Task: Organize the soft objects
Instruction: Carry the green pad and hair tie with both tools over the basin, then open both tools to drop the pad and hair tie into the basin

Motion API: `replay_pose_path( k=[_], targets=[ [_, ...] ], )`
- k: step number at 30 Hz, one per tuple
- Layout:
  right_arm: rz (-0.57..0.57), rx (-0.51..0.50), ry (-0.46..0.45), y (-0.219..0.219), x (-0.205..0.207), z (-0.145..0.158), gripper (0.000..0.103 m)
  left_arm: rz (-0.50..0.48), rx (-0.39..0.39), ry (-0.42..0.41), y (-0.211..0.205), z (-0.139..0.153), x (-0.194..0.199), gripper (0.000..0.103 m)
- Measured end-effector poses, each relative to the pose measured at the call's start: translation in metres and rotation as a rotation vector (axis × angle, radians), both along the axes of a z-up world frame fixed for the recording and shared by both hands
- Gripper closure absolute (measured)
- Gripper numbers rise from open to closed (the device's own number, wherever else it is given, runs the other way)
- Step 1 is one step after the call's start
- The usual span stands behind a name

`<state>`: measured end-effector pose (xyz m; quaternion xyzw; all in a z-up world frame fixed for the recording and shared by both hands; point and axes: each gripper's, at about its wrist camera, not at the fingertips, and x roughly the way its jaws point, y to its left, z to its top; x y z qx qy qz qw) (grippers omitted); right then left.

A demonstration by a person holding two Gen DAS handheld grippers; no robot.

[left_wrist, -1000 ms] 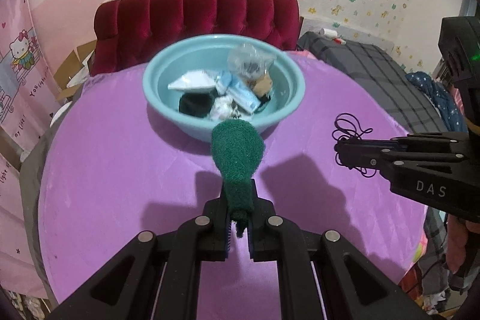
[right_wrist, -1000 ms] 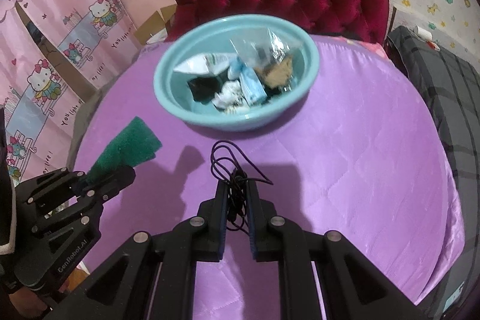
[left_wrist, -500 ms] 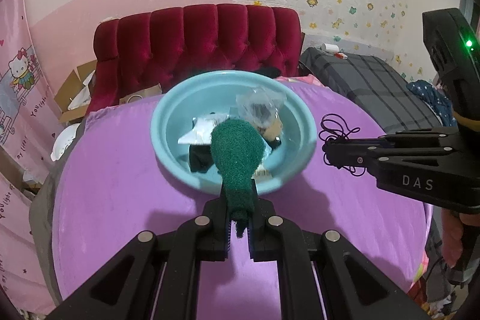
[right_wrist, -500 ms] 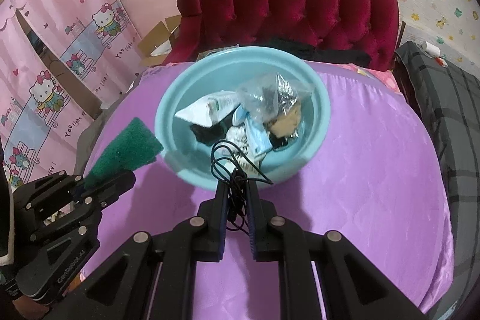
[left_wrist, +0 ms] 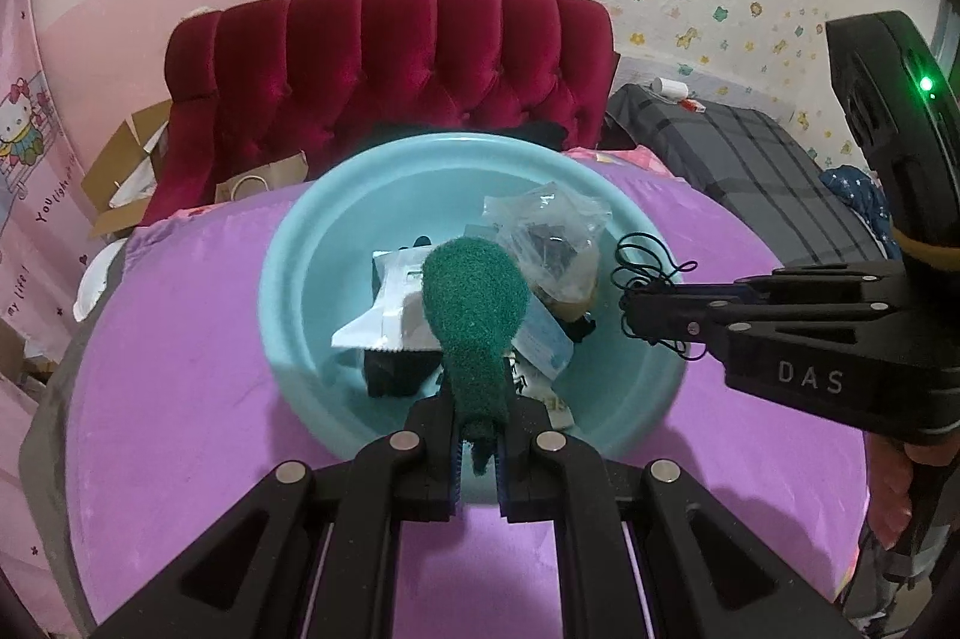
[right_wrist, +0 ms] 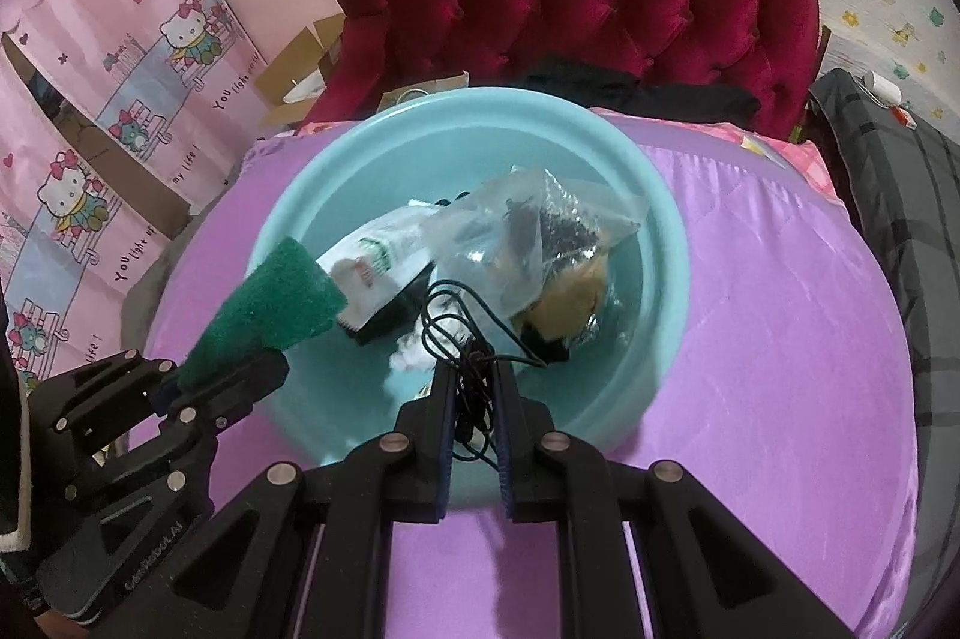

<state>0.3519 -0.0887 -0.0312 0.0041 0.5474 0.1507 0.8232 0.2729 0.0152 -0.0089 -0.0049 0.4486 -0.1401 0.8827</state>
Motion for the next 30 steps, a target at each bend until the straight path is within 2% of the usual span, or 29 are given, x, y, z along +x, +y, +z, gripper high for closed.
replay_pose_path(
  k=[13,25,30],
  targets=[
    [0.018,0.021,0.037,0.008,0.056,-0.039,0.091,0.001,0.010,0.040,-0.007,-0.034,0.055,0.095],
    [0.021,0.026,0.026,0.003,0.057,-0.039,0.088,0.005,0.019,0.030,-0.010,-0.035,0.061,0.094],
    [0.014,0.019,0.017,0.003,0.051,-0.032,0.079,0.000,0.027,0.020,-0.014,-0.031,0.056,0.094]
  ],
)
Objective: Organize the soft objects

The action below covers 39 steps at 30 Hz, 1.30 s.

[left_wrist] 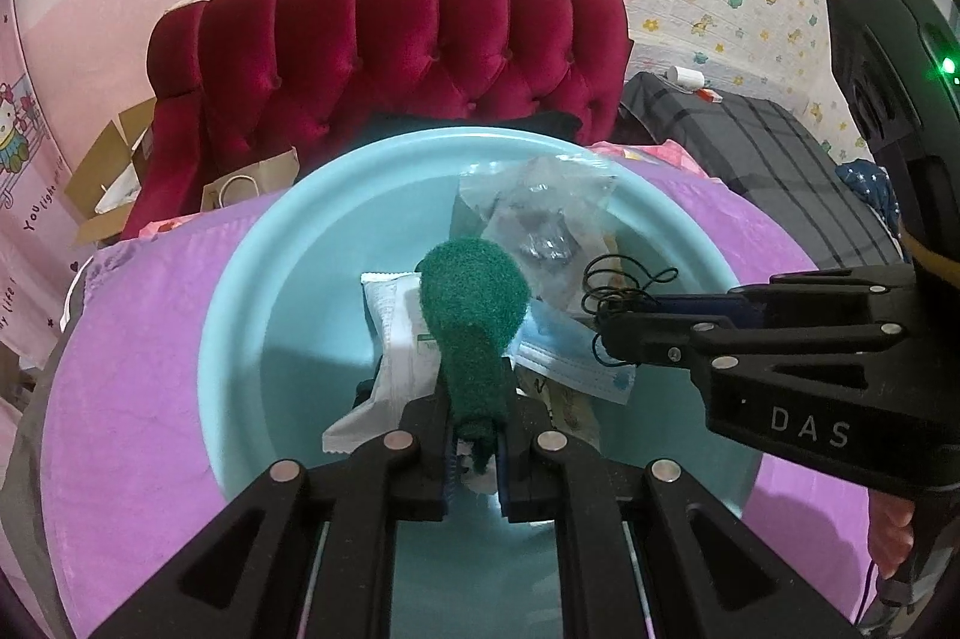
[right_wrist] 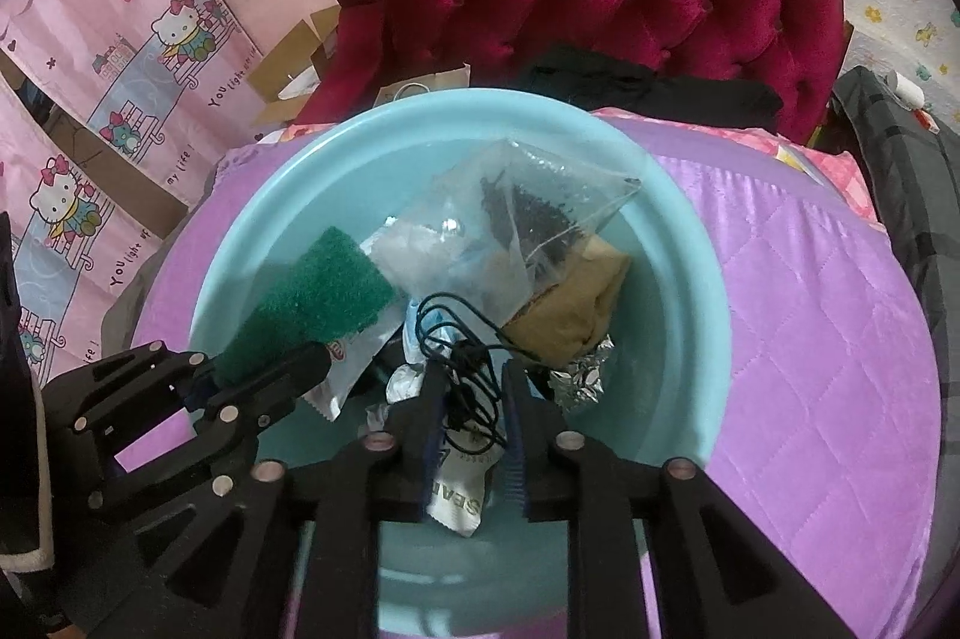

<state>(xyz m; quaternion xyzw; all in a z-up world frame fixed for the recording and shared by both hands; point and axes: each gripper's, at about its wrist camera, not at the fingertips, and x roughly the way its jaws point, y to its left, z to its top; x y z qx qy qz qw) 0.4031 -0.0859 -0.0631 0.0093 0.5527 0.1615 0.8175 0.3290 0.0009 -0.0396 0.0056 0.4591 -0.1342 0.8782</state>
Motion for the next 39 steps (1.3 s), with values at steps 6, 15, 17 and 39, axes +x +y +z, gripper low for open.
replay_pose_path(
  k=[6,15,17,39],
  targets=[
    [-0.019,-0.002,-0.036,-0.003,-0.008,0.013,0.053,0.001,0.021,-0.014,-0.001,0.003,-0.009,0.060],
    [-0.053,-0.037,-0.084,-0.007,-0.022,0.024,0.000,0.046,0.055,-0.053,0.000,0.008,-0.020,0.000],
    [-0.059,-0.040,-0.083,-0.009,-0.025,0.025,0.000,0.055,0.053,-0.049,0.001,0.009,-0.022,0.000],
    [-0.101,-0.042,-0.115,-0.011,-0.100,0.062,0.000,0.065,0.112,-0.074,0.011,0.037,-0.090,0.000]
  ],
)
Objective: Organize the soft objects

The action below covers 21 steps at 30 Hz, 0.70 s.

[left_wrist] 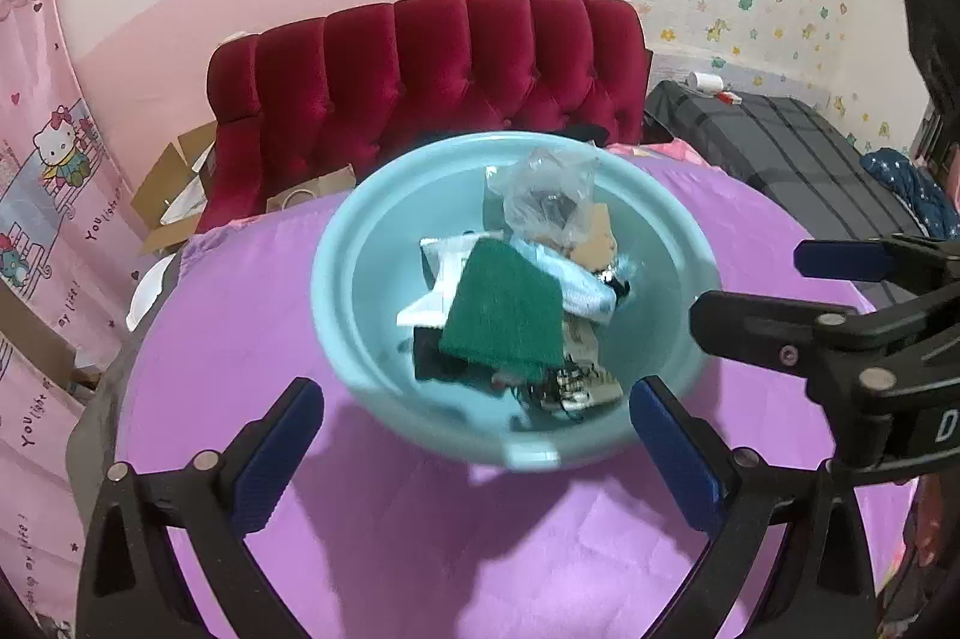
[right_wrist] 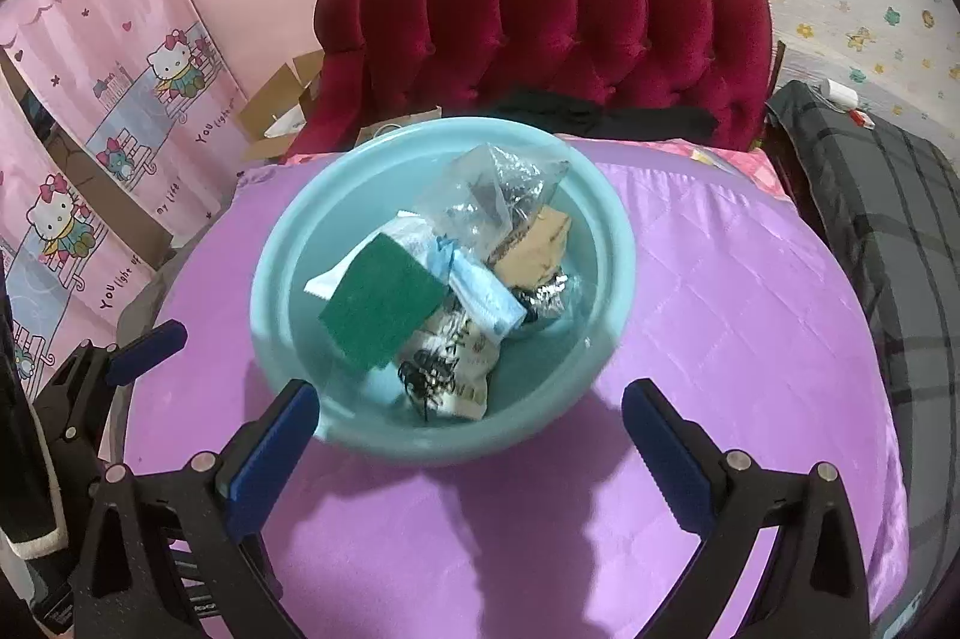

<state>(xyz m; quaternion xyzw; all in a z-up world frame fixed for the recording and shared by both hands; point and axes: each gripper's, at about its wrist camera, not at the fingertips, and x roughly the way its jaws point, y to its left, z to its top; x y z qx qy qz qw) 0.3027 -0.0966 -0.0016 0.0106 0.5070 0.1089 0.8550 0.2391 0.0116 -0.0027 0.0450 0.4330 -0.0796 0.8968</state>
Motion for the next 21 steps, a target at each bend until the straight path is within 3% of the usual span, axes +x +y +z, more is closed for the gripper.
replay_pose_path(
  k=[12,21],
  targets=[
    [-0.048,-0.059,-0.037,0.002,-0.067,0.024,0.000,0.041,0.005,-0.024,0.005,0.024,-0.054,0.000],
    [-0.088,-0.078,-0.125,0.004,-0.125,0.035,0.000,0.088,0.017,-0.083,0.005,0.030,-0.104,0.000]
  ],
)
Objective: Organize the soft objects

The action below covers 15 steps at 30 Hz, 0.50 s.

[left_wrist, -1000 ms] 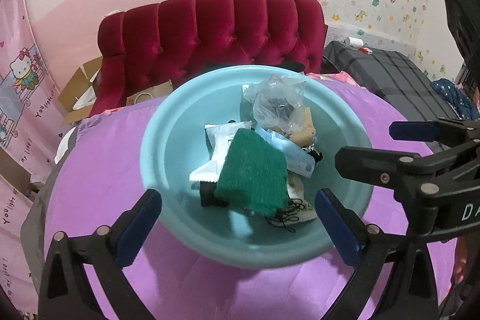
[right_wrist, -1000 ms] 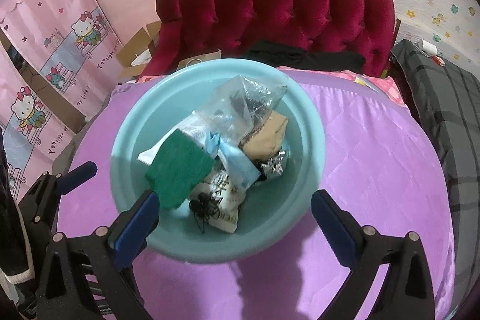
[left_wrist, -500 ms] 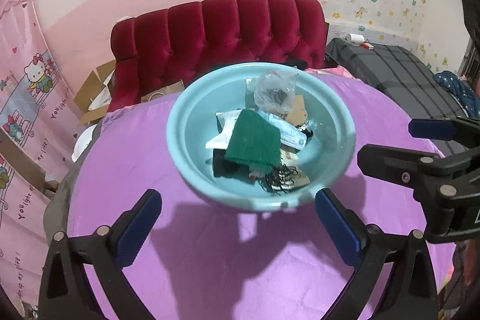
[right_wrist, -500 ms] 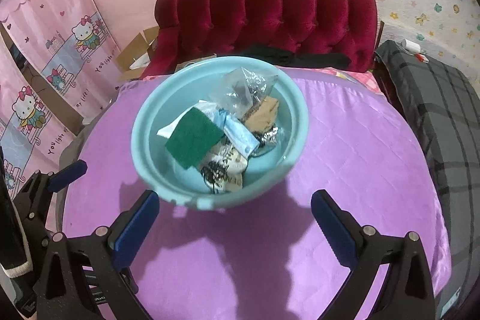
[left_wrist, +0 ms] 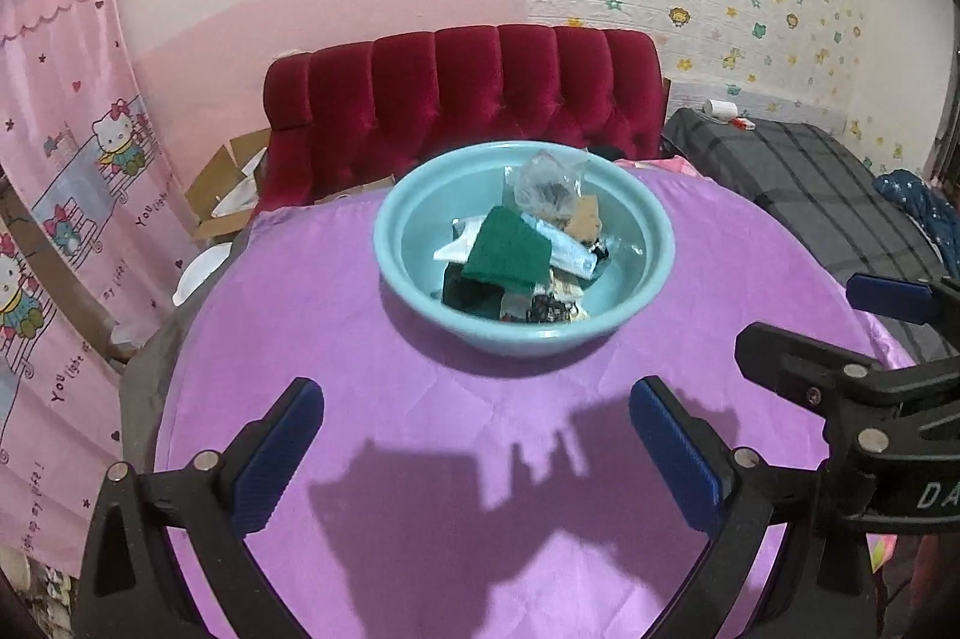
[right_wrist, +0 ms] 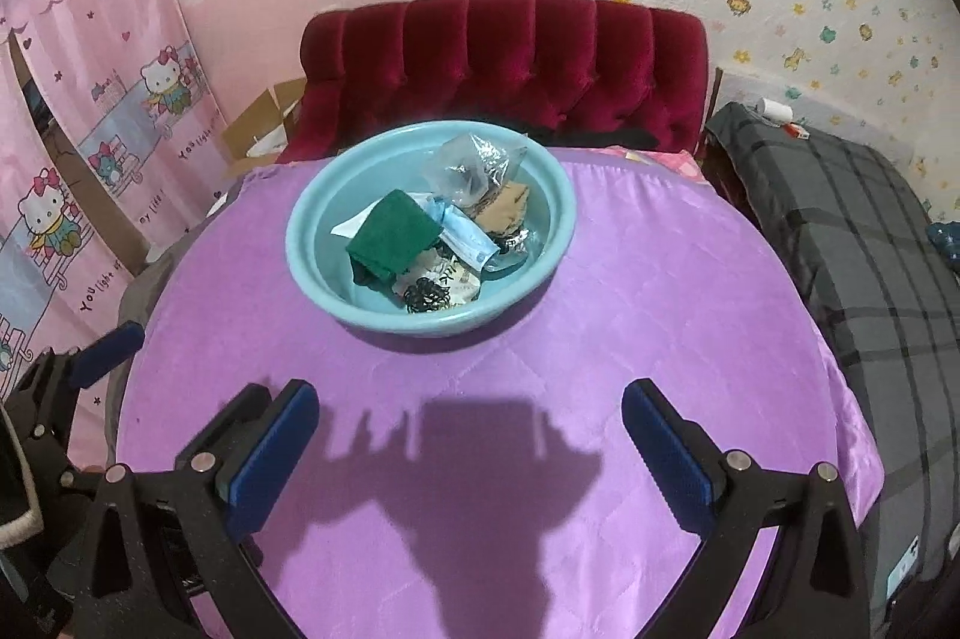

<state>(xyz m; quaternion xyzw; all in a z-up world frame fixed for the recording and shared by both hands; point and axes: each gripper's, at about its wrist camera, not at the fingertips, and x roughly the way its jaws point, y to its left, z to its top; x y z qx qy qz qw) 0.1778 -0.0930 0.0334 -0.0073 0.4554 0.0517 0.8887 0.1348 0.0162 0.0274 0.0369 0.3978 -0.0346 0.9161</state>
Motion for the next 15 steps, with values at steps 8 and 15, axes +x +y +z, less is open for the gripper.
replay_pose_path(
  k=[8,15],
  targets=[
    [-0.016,-0.024,-0.055,0.003,-0.042,-0.006,0.000,0.003,0.011,-0.019,-0.004,-0.008,-0.038,0.000],
    [-0.036,-0.056,-0.124,0.006,-0.076,-0.013,0.000,0.012,0.056,-0.056,-0.010,-0.014,-0.063,0.000]
  ],
)
